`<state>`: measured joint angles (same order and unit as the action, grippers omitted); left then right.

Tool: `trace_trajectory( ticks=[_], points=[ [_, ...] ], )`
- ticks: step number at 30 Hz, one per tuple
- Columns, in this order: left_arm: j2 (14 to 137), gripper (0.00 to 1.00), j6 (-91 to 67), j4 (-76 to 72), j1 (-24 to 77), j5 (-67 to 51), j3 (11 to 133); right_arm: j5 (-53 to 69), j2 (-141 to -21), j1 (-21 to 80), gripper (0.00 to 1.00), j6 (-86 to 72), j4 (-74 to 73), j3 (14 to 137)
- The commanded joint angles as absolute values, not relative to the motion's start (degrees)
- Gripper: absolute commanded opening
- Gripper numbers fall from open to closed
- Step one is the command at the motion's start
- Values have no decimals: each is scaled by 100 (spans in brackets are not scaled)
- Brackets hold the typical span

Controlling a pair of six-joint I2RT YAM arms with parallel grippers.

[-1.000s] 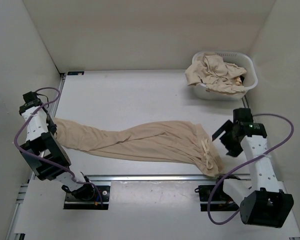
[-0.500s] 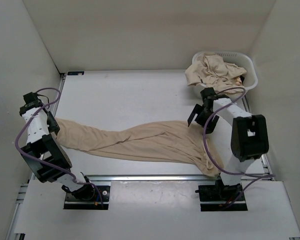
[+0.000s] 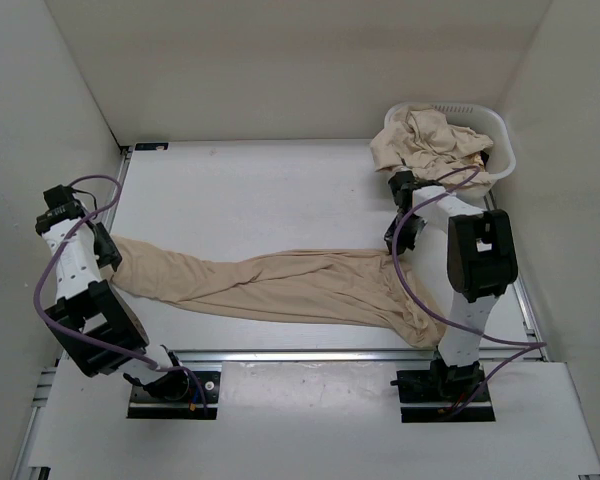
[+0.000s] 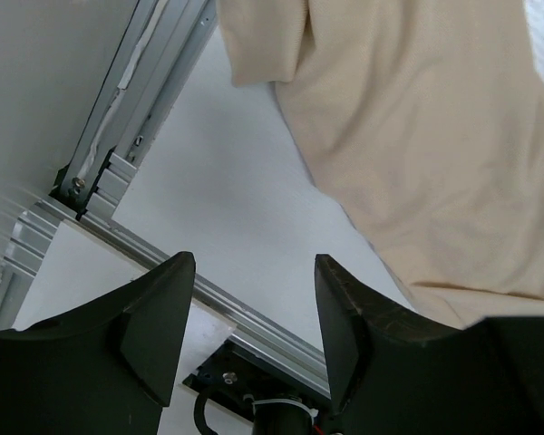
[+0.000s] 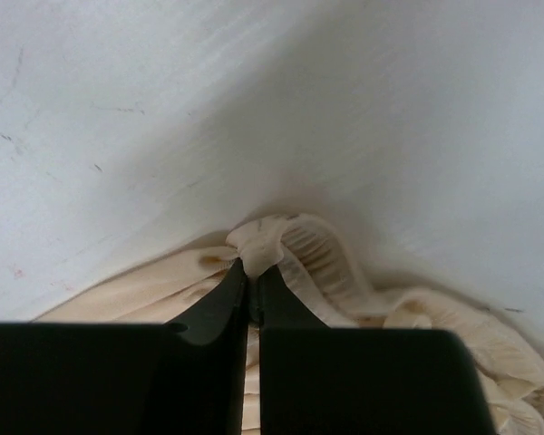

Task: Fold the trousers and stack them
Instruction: Flatten the trousers out

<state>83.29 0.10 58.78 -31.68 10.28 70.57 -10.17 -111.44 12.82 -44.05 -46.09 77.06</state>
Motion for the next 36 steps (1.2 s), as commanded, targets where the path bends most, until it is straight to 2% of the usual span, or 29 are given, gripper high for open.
trace_trajectory(
  ticks=[1, 8, 14, 23, 30, 35, 36],
  points=[
    [7866, 67, 0, 6117, -3164, 546, 7383, -1625, -10637, 1292, 0, -4324, -4753, 7523],
    [7805, 68, 0, 5986, -2953, 826, 6637, -3145, -7942, 1239, 0, -4149, -5659, 7856],
    [8077, 68, 0, 5818, -2365, 914, 6687, -3805, -6760, 1072, 0, -3964, -6309, 8516],
    [8455, 69, 0, 5757, -1066, 914, 6663, -4008, -6443, 1020, 0, -3964, -6680, 8780],
    [8622, 69, 0, 5152, -212, 1318, 5626, -4008, -6302, 1020, 0, -4069, -6680, 8579],
    [8622, 69, 0, 4756, 166, 1081, 5204, -4008, -6083, 1020, 0, -4139, -6680, 8219],
    [8674, 68, 0, 4668, 167, 1368, 5099, -4008, -6082, 1020, 0, -4140, -6680, 8148]
  ],
)
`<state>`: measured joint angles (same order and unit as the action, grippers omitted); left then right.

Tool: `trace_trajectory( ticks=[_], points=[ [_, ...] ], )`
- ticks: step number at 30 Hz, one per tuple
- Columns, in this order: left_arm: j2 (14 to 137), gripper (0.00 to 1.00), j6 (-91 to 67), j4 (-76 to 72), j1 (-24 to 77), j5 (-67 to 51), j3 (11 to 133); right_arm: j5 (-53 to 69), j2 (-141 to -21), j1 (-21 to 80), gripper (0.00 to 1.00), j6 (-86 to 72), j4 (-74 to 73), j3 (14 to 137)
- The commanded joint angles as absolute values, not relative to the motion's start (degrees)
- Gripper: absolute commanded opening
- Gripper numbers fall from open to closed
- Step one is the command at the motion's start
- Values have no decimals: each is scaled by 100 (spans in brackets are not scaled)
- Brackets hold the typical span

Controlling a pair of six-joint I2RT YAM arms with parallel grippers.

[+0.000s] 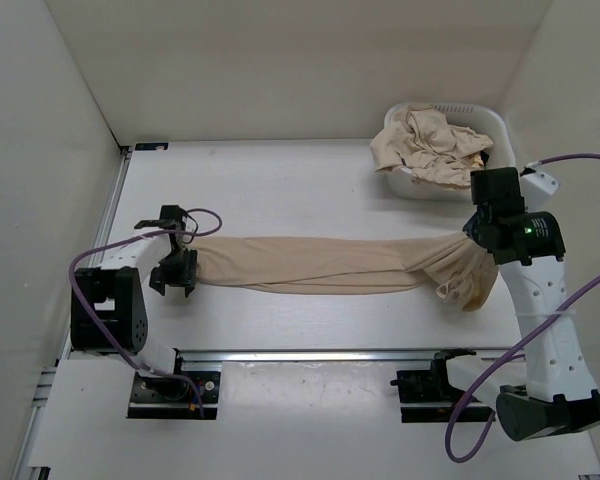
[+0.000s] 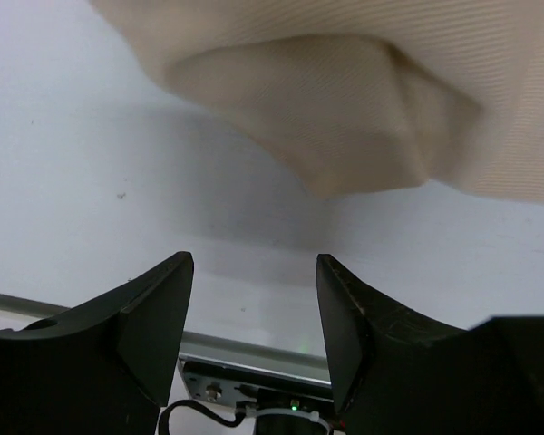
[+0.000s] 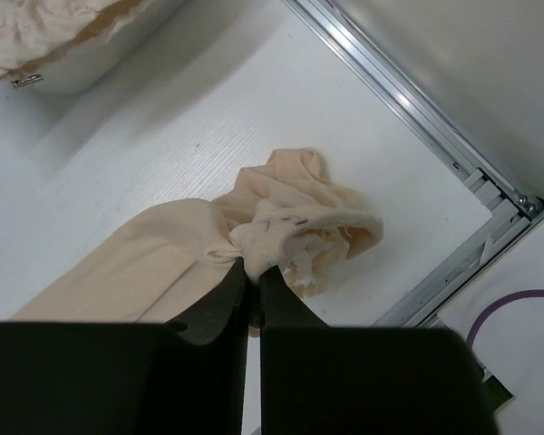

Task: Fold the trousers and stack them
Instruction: Flatten the trousers out

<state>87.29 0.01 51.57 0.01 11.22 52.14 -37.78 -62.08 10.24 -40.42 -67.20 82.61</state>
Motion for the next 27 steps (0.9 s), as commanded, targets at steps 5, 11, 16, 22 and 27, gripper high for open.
trace_trajectory(
  ticks=[5, 11, 16, 22, 27],
  points=[
    [8842, 58, 0, 4544, 378, 1135, 5159, -4008, -6021, 1020, 0, -4140, -6680, 8095],
    [9087, 44, 0, 4544, 659, 984, 5159, -4008, -5968, 1020, 0, -4192, -6680, 7981],
    [9211, 24, 0, 4342, 659, 1247, 5221, -4008, -5968, 1020, 0, -4245, -6627, 7980],
    [9159, 14, 0, 4096, 659, 1616, 5151, -4008, -5968, 1020, 0, -4245, -6627, 7928],
    [8895, 31, 0, 4043, 659, 1399, 5150, -4008, -5968, 1020, 0, -4245, -6627, 7876]
  ],
)
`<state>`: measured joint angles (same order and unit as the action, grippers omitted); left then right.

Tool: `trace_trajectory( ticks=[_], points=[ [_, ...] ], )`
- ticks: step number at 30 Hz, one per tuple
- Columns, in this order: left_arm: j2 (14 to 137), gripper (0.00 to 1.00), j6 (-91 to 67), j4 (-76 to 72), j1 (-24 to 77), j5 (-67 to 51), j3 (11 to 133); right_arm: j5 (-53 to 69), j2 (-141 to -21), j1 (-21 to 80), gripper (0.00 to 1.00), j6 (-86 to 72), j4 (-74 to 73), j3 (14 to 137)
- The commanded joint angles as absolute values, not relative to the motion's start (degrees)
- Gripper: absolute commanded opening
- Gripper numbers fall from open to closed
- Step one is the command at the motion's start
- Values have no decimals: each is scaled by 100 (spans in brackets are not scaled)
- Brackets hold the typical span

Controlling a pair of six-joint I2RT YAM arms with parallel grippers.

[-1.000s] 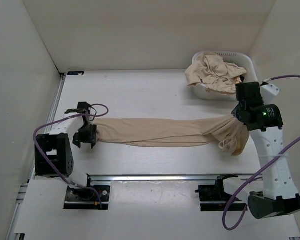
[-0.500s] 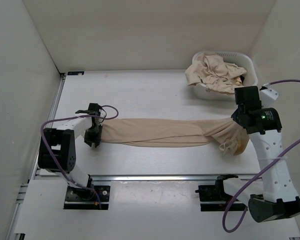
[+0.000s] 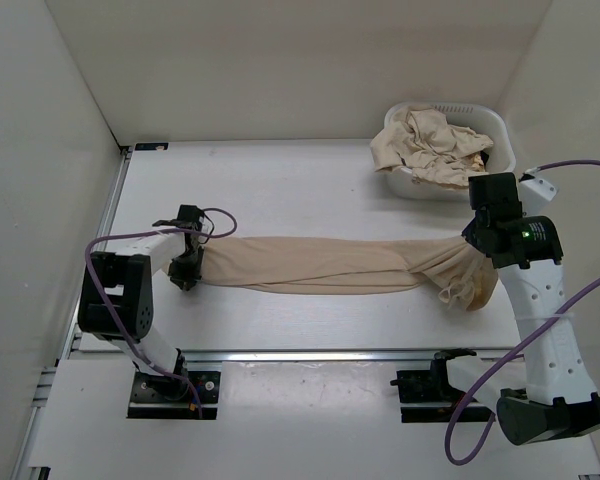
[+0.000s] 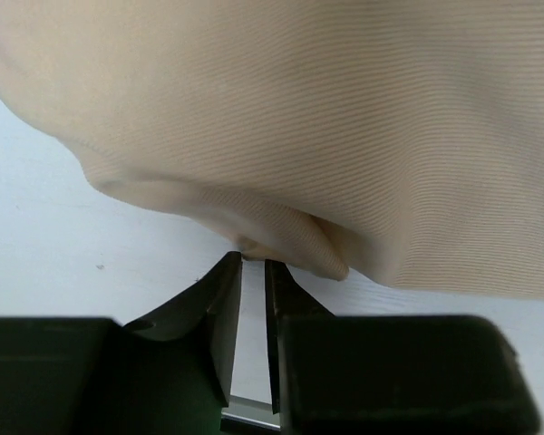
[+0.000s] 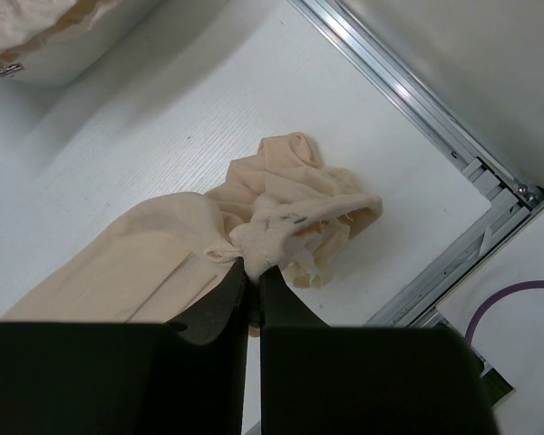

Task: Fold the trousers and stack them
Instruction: Flatten the trousers out

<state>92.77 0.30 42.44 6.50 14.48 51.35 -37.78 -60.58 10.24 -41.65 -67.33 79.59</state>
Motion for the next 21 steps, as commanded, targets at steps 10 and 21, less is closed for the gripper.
trace_trajectory(
  ticks=[10, 21],
  points=[
    [9052, 35, 0, 4043, 659, 879, 5150, -4008, -5968, 1020, 0, -4245, -6627, 7875],
    [9211, 14, 0, 3929, 659, 1907, 5300, -4008, -6021, 1020, 0, -4245, -6627, 7875]
  ],
)
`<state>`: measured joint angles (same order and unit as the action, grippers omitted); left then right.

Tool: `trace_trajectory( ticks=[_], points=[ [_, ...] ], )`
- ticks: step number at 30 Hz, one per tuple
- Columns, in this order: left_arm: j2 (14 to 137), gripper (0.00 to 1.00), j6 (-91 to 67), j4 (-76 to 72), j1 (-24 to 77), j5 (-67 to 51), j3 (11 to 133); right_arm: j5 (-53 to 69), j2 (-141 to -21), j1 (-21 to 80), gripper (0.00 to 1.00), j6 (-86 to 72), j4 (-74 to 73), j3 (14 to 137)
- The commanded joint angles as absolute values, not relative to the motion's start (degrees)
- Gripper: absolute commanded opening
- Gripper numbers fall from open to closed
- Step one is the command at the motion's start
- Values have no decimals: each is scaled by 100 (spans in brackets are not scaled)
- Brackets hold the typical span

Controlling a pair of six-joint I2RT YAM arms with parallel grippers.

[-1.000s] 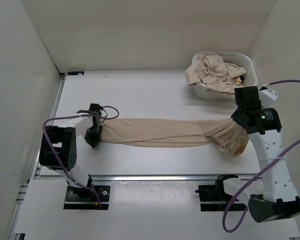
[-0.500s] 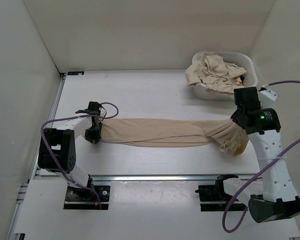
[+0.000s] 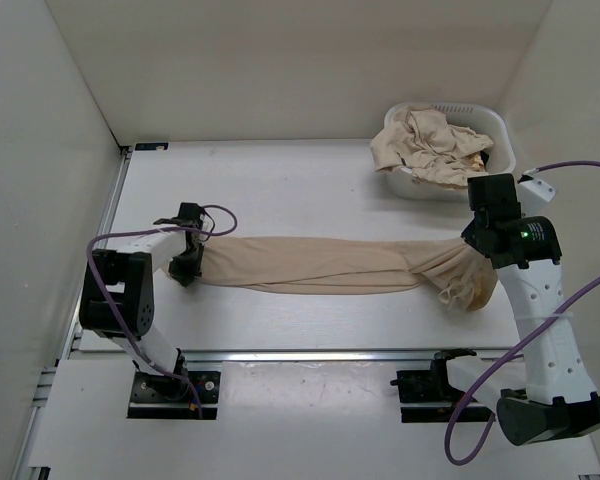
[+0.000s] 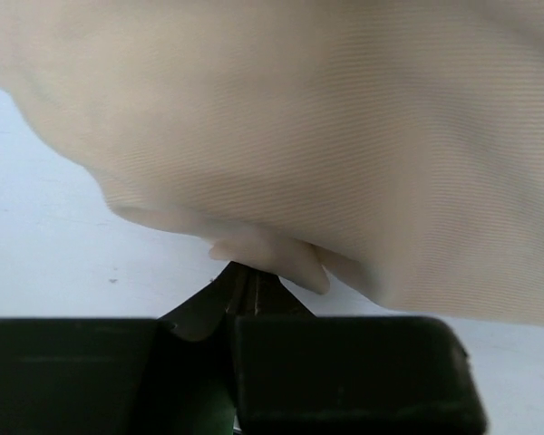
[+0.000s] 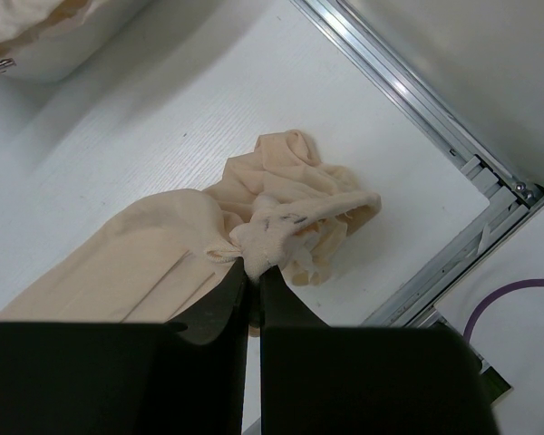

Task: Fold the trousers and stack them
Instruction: Flatten the trousers out

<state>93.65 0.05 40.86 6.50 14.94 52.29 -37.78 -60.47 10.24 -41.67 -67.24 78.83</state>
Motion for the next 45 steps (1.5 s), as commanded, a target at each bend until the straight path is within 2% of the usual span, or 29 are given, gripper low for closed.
trace_trajectory(
  ticks=[1, 7, 10, 16, 22, 26, 31, 34, 37, 45],
  points=[
    [9054, 14, 0, 3929, 607, 2073, 5300, -4060, -6021, 1020, 0, -4245, -6688, 7875],
    [8044, 14, 0, 3929, -8, 2627, 5378, -4719, -6021, 844, 0, -4245, -7022, 8305],
    [7254, 14, 0, 4077, -692, 2681, 5729, -5079, -5968, 791, 0, -4192, -7146, 8463],
    [6715, 14, 0, 4482, -1722, 2681, 6609, -5326, -5968, 791, 0, -4254, -7373, 8753],
    [6354, 14, 0, 4553, -2610, 2347, 7206, -5817, -5801, 791, 0, -4368, -7795, 9596],
    [6993, 14, 0, 4553, -2725, 1882, 7593, -6029, -5739, 791, 0, -3755, -7358, 9458],
    [8365, 14, 0, 4623, -2356, 1723, 8680, -6029, -6740, 791, 0, -3446, -6426, 8974],
    [9233, 14, 0, 4676, -2067, 1818, 9131, -5567, -7390, 528, 0, -3445, -5785, 8763],
    [10094, 14, 0, 4676, -1847, 1819, 9805, -4915, -8040, -208, 0, -3524, -5336, 8640],
    [11864, 14, 0, 4676, -1477, 1942, 11319, -4536, -9376, -571, 0, -3463, -5115, 9438]
  ],
)
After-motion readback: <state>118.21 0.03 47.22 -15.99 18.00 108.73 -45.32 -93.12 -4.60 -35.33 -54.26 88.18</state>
